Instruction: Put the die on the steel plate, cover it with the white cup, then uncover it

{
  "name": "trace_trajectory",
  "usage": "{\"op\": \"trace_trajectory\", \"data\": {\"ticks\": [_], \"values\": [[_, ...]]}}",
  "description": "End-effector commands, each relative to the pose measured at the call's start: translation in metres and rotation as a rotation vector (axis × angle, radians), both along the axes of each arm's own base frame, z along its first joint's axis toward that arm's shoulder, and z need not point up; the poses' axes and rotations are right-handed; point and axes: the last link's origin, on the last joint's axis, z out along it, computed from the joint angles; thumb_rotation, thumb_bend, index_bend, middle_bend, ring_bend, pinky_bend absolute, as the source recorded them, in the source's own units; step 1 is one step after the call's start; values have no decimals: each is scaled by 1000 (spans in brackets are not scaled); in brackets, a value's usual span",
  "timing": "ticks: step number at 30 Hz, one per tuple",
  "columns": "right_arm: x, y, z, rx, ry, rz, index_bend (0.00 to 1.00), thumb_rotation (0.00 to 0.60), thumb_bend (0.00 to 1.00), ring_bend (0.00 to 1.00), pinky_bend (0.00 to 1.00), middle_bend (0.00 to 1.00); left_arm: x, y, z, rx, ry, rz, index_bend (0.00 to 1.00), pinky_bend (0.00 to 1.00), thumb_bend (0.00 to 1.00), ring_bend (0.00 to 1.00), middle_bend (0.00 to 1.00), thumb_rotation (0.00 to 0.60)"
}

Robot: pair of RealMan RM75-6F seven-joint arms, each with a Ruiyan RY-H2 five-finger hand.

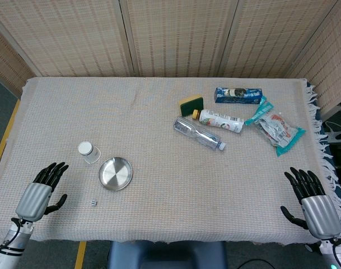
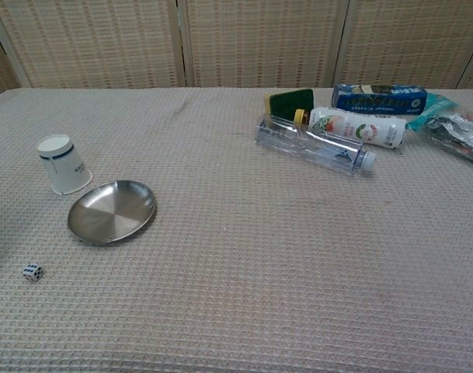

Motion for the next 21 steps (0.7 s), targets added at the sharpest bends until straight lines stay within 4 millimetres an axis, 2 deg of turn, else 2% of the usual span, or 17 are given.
{"op": "trace_trajectory", "data": {"ticks": [1, 2, 4, 7, 9, 10, 13, 18, 21], "values": [[2, 0, -1, 7, -4, 4, 0, 533, 186, 0, 0, 0, 1, -3, -4, -8, 18, -8, 0, 177, 371, 0, 18, 600], [2, 0, 0, 3, -6, 6, 0, 533, 186, 0, 0, 0, 2, -4, -7, -16, 23, -11, 0, 223, 373, 7, 38, 600], [2, 0, 2, -5, -7, 7, 0, 533, 186, 0, 0, 0, 5, -8, -15, -36, 34, -31, 4, 366, 374, 96, 135, 600], [2, -1, 2, -10, -10, 7, 0, 533, 186, 0, 0, 0, 10, -14, -31, -90, 32, -67, 68, 735, 375, 501, 503, 600], [1, -2, 1, -4, -7, 2, 0, 532, 187, 0, 0, 0, 11, -17, -43, -141, 34, -75, 143, 889, 376, 703, 726, 600], [0, -3, 1, -1, -5, -1, 0, 533, 187, 0, 0, 0, 11, -18, -47, -159, 33, -77, 180, 933, 377, 765, 800, 600], [0, -4, -1, 4, -1, -7, 0, 533, 187, 0, 0, 0, 10, -17, -61, -194, 52, -84, 275, 998, 378, 875, 924, 600], [0, -4, -2, 15, 3, -16, 0, 533, 187, 0, 0, 0, 9, -9, -74, -235, 71, -70, 306, 1000, 378, 954, 996, 600], [-1, -4, -2, 13, 5, -19, 0, 533, 187, 0, 0, 0, 6, -7, -82, -252, 101, -61, 314, 1000, 378, 965, 1000, 600]]}}
